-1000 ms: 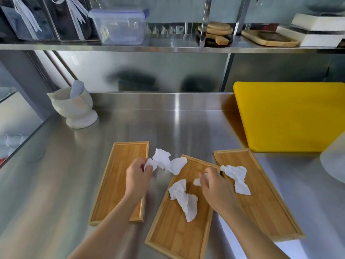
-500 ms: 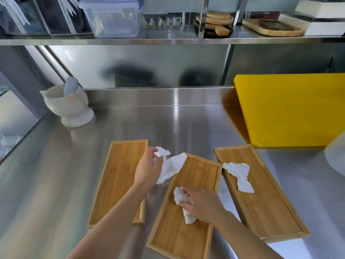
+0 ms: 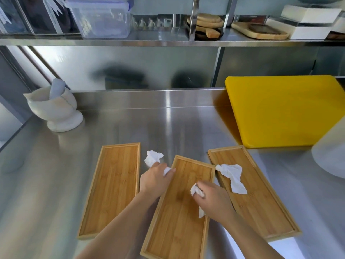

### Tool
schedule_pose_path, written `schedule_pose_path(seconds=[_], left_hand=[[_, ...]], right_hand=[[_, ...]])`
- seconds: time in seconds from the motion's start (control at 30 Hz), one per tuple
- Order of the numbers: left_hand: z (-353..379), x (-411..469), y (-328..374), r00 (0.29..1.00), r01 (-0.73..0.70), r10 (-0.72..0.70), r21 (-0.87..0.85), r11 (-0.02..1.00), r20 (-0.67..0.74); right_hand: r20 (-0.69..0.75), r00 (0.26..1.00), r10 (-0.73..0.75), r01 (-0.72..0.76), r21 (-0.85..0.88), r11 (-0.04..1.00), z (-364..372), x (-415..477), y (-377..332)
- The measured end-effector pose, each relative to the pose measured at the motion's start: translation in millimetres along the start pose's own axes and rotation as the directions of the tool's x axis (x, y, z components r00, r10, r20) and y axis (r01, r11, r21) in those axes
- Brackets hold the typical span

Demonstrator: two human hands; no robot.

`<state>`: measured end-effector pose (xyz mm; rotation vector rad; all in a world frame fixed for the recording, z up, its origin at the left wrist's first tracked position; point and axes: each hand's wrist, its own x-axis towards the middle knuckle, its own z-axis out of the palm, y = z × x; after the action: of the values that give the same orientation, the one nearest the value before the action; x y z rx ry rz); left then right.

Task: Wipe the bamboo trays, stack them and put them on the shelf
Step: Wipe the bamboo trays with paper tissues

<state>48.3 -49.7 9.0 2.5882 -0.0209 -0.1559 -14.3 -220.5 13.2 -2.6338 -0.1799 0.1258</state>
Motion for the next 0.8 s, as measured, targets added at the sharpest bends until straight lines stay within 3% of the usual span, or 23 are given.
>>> schedule_pose_path(seconds=[0.13,0.2,0.3,0.4,0.5,0.7,0.8], left_hand=[[-10.1,11.9,1.7,0.992,0.117,-0.115,0.042,0.992,-0.049],[-16.4,20.6,-1.0,0.987,0.127,-0.126,0.003,0.992,-0.096],[-21.2,34.1,-5.5,0.992,0.096,-0.090,0.063,0.993,-0.092],[-15.3,42.6,-12.4,0.993,0.070,-0.083,0.149,0.986,0.083],[-8.5,45.2,-19.5,0.981,0.070,-0.102,0.191,0.979,0.163],[-7.8,38.9,-14.0,0.991,0.062,-0.096,0.299,0.952,0.099],[-9.5,34.2,-13.4,0.992,0.075,-0.097,0.250,0.965,0.079]], right_hand=[[-0.221,0.958,0.184,-0.120,0.274,0.954,-22.7,6.2,10.2],[-0.267,0.923,0.277,-0.192,0.307,0.932,-33.4,10.1,19.8],[-0.277,0.883,0.378,-0.314,0.250,0.916,-43.8,12.8,36.7],[-0.248,0.876,0.414,-0.394,0.126,0.910,-44.4,14.3,53.5],[-0.191,0.891,0.411,-0.415,0.023,0.910,-38.6,13.1,66.7],[-0.125,0.901,0.416,-0.430,-0.112,0.896,-29.8,11.3,74.1],[-0.131,0.905,0.406,-0.421,-0.130,0.897,-29.8,12.1,72.0]])
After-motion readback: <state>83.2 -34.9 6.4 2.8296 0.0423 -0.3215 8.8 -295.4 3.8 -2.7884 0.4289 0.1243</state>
